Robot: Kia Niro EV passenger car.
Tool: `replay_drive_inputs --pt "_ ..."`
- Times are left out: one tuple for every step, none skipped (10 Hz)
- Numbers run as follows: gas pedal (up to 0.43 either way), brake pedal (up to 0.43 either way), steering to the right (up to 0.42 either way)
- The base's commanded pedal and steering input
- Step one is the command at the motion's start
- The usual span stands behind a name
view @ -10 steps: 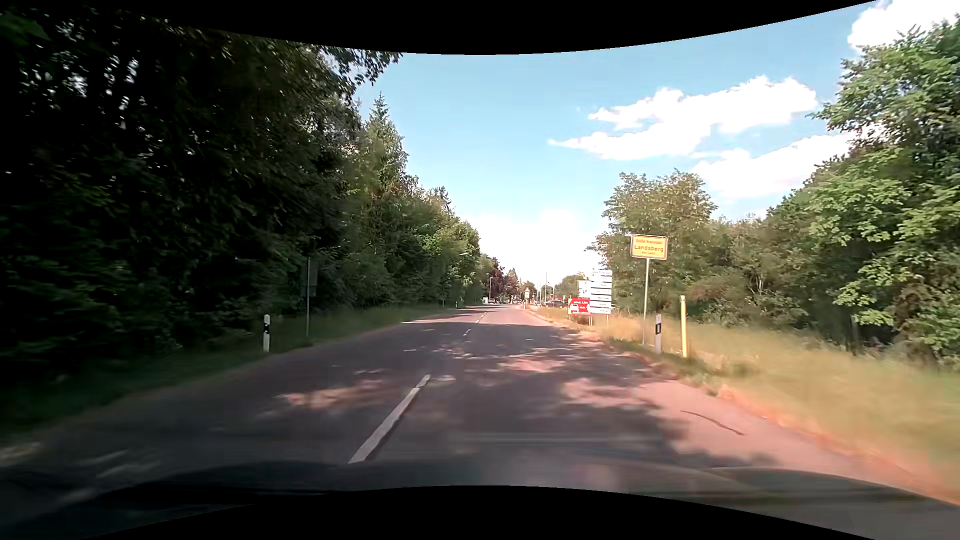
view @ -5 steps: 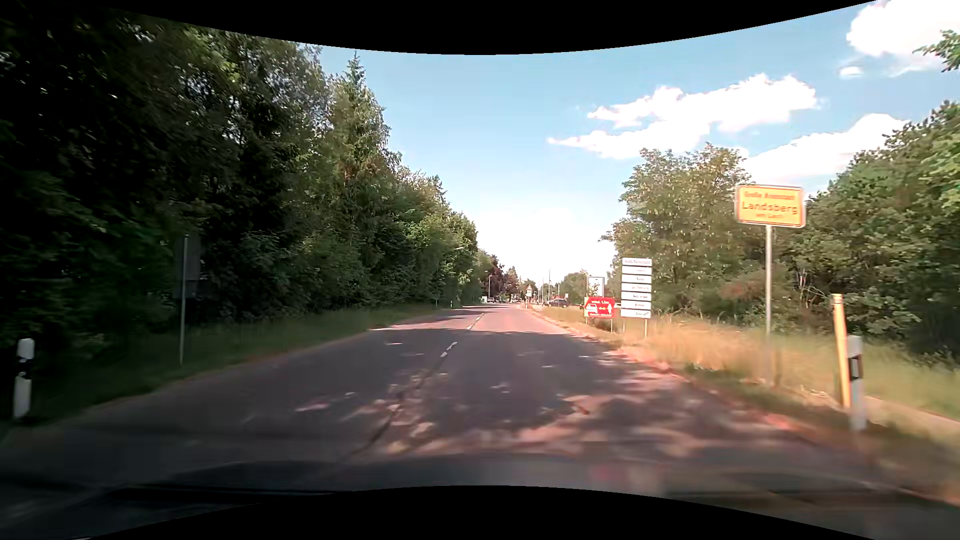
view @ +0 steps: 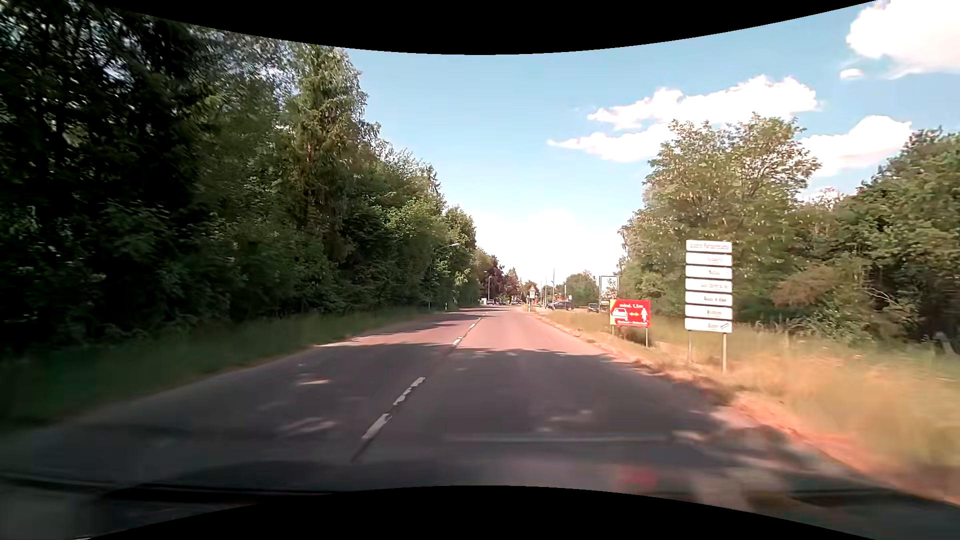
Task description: Follow the waypoints while adhering to traffic rules and regulations
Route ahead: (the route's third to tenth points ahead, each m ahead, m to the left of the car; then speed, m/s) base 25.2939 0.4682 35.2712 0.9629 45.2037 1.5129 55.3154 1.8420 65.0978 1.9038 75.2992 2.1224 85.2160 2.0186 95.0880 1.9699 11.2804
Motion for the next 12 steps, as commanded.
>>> replay_drive_inputs --pt "0.000 0.000 0.003" --pt "0.000 0.000 0.005" --pt "0.000 0.000 0.006" --pt "0.000 0.000 0.006" --pt "0.000 0.000 0.006" --pt "0.000 0.000 0.005" --pt "0.079 0.000 0.003" --pt "0.098 0.000 0.001" --pt "0.110 0.000 0.001" --pt "0.118 0.000 0.001" --pt "0.130 0.000 0.000" --pt "0.130 0.000 0.000"
